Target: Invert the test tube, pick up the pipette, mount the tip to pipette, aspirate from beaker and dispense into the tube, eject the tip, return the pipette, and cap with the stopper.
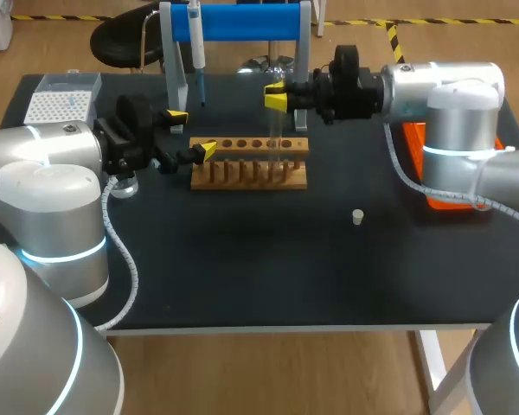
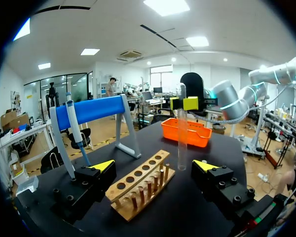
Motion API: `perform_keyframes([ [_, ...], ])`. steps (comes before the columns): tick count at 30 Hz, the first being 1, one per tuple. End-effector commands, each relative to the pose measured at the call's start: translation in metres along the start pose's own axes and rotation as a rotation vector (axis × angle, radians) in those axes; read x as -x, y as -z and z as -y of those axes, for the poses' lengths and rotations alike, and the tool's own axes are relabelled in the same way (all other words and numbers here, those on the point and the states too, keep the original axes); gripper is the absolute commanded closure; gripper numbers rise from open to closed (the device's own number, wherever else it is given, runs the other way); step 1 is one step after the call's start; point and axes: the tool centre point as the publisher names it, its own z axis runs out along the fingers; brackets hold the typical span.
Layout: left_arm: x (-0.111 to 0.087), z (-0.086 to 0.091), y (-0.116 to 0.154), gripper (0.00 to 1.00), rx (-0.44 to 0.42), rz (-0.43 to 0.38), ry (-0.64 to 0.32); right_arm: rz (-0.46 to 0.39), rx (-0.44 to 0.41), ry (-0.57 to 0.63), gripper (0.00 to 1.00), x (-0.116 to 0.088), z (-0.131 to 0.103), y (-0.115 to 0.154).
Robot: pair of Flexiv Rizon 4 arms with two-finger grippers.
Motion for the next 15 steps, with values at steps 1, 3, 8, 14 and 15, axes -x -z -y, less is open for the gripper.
perform_keyframes([
  [1, -0.0002, -0.0009, -0.0006, 0.0, -0.003, 0.002, -0.001, 0.101, -0.045, -0.566, 1.0, 0.0034, -0.0047, 0.0009],
  [3, -0.0002, -0.0009, -0.0006, 0.0, -0.003, 0.002, -0.001, 0.09, -0.056, -0.741, 1.0, 0.0046, -0.004, 0.0024],
  [8, -0.0002, -0.0009, -0.0006, 0.0, -0.003, 0.002, -0.001, 0.053, -0.087, -1.073, 1.0, 0.0041, 0.0005, 0.0059],
  [14, -0.0002, -0.0009, -0.0006, 0.0, -0.003, 0.002, -0.001, 0.011, -0.113, -1.329, 1.0, 0.0007, 0.0034, 0.0075],
  [15, -0.0002, -0.0009, -0.0006, 0.0, -0.003, 0.002, -0.001, 0.005, -0.119, -1.367, 1.0, 0.0004, 0.0047, 0.0075],
])
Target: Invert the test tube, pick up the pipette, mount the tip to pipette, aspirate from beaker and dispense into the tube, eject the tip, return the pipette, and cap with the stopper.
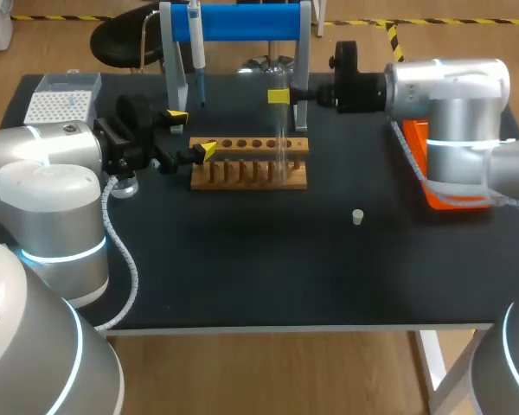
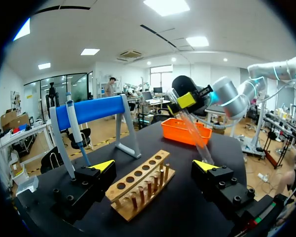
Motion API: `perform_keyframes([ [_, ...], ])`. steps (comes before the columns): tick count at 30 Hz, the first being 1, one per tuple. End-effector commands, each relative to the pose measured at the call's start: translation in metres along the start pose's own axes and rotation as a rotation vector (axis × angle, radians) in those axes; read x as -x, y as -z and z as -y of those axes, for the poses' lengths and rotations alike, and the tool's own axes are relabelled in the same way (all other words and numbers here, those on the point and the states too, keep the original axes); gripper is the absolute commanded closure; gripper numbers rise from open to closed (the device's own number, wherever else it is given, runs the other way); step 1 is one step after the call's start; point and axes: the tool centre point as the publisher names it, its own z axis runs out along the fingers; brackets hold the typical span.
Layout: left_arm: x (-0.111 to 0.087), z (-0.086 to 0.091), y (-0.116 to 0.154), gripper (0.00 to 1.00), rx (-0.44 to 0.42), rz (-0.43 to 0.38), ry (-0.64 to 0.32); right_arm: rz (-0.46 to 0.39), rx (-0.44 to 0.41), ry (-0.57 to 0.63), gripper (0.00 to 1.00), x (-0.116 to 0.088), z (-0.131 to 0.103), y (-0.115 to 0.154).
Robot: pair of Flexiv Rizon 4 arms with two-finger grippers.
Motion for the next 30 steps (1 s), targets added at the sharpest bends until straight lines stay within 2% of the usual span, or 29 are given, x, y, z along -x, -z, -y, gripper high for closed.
perform_keyframes([
  [1, 0.0, -0.001, -0.001, 0.0, -0.003, 0.002, -0.001, -0.019, -0.121, -0.905, 1.0, -0.001, 0.001, 0.002],
  [8, 0.0, -0.001, -0.001, 0.0, -0.003, 0.002, -0.001, -0.023, -0.183, -1.065, 1.0, -0.006, 0.009, 0.003],
  [15, 0.0, -0.001, -0.001, 0.0, -0.003, 0.002, -0.001, -0.038, -0.179, -1.128, 1.0, -0.002, 0.018, 0.006],
  [26, 0.0, -0.001, -0.001, 0.0, -0.003, 0.002, -0.001, -0.109, -0.147, -1.155, 1.0, 0.004, 0.021, 0.01],
  [30, 0.0, -0.001, -0.001, 0.0, -0.003, 0.002, -0.001, -0.119, -0.14, -1.12, 1.0, 0.006, 0.021, 0.012],
])
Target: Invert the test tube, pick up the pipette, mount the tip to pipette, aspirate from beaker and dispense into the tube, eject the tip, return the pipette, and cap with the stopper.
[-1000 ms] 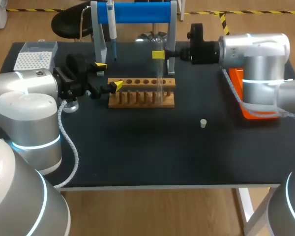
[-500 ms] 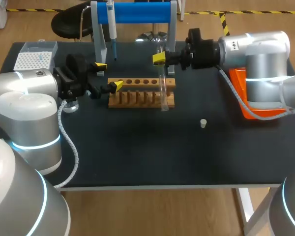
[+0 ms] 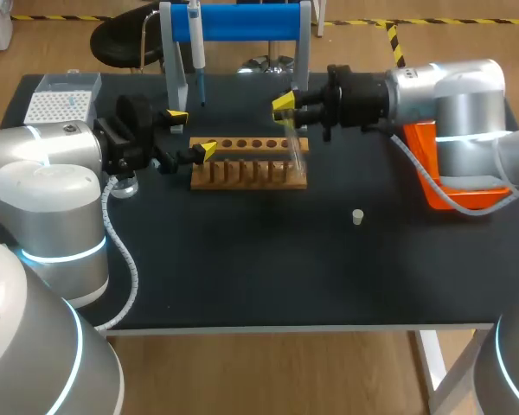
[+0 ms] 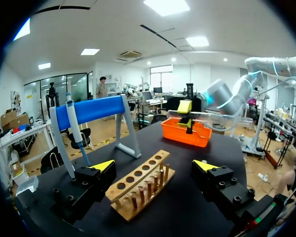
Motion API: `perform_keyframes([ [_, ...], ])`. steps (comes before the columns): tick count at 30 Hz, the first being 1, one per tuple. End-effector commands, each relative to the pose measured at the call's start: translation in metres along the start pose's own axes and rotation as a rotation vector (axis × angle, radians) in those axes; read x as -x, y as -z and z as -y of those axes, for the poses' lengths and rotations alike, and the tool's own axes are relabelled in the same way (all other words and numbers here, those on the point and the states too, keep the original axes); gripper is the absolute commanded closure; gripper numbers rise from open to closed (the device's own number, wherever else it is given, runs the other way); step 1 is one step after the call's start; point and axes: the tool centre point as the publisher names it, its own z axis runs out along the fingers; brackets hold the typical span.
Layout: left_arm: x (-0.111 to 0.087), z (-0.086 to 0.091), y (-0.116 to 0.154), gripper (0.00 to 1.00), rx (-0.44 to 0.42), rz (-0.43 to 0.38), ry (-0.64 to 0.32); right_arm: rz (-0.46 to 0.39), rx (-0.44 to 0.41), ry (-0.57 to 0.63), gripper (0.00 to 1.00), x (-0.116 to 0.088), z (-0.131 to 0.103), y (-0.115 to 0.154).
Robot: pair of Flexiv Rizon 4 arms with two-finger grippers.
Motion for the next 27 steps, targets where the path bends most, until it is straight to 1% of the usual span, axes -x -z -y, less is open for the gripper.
perform_keyframes([
  [1, -0.0002, -0.0009, -0.0006, 0.0, -0.003, 0.002, -0.001, -0.047, -0.059, -0.119, 1.0, 0.0047, -0.0065, 0.0027],
  [6, -0.0002, -0.0009, -0.0006, 0.0, -0.003, 0.002, -0.001, -0.071, -0.064, -0.072, 1.0, 0.0035, -0.0071, 0.0041],
  [12, -0.0002, -0.0009, -0.0006, 0.0, -0.003, 0.002, -0.001, -0.056, -0.073, 0.057, 1.0, 0.0, -0.0063, 0.0052],
  [15, -0.0002, -0.0009, -0.0006, 0.0, -0.003, 0.002, -0.001, -0.045, -0.074, 0.094, 1.0, -0.0019, -0.0053, 0.0055],
  [27, -0.0002, -0.0009, -0.0006, 0.0, -0.003, 0.002, -0.001, -0.041, -0.049, 0.109, 1.0, -0.0014, -0.0021, 0.0056],
])
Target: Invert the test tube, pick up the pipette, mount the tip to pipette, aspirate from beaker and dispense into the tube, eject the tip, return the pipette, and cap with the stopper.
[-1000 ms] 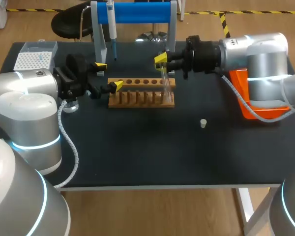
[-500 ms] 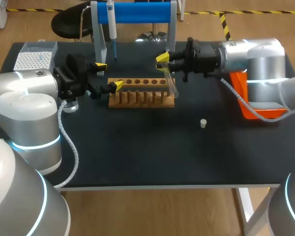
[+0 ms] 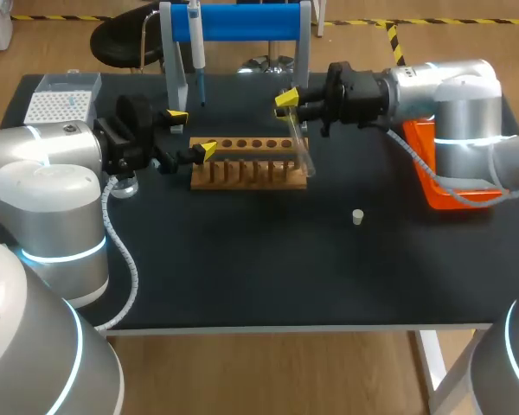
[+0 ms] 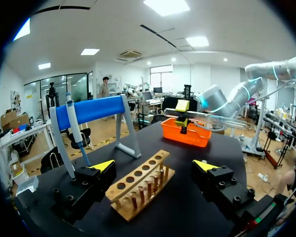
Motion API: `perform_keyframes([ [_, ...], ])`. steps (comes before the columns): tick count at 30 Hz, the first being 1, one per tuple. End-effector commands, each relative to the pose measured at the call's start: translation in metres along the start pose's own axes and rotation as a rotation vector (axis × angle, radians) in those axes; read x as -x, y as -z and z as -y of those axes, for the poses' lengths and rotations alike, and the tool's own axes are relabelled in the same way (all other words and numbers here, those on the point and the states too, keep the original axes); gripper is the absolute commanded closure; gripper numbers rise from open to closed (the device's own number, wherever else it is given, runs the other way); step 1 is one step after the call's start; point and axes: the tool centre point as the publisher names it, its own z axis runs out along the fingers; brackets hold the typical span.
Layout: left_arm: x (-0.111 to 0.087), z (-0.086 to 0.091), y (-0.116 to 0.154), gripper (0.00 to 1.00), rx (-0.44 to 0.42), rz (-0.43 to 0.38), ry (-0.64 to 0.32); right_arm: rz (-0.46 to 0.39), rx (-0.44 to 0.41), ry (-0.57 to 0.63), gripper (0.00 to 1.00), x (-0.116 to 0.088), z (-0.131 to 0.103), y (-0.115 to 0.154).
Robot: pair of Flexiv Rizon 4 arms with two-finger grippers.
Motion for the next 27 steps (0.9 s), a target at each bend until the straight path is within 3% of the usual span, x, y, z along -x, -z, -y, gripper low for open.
perform_keyframes([
  [1, 0.0, -0.001, -0.001, 0.0, -0.003, 0.002, -0.001, 0.018, 0.012, 0.0, 1.0, -0.001, 0.004, 0.0],
  [18, 0.0, -0.001, -0.001, 0.0, -0.003, 0.002, -0.001, 0.023, 0.016, 0.003, 1.0, -0.001, 0.004, 0.0],
  [20, -0.003, 0.003, -0.001, 0.0, -0.156, -0.065, -0.084, 0.023, 0.016, 0.003, 1.0, -0.001, 0.004, 0.0],
  [22, -0.007, 0.007, 0.0, 0.0, -0.185, -0.094, -0.233, 0.023, 0.016, 0.003, 1.0, -0.001, 0.004, 0.0],
  [25, -0.025, 0.022, 0.01, 0.0, -0.336, -0.2, -0.574, 0.023, 0.016, 0.003, 1.0, -0.001, 0.004, 0.0],
  [27, -0.027, 0.024, 0.013, 0.0, -0.302, -0.185, -0.617, 0.023, 0.016, 0.003, 1.0, -0.001, 0.004, 0.0],
])
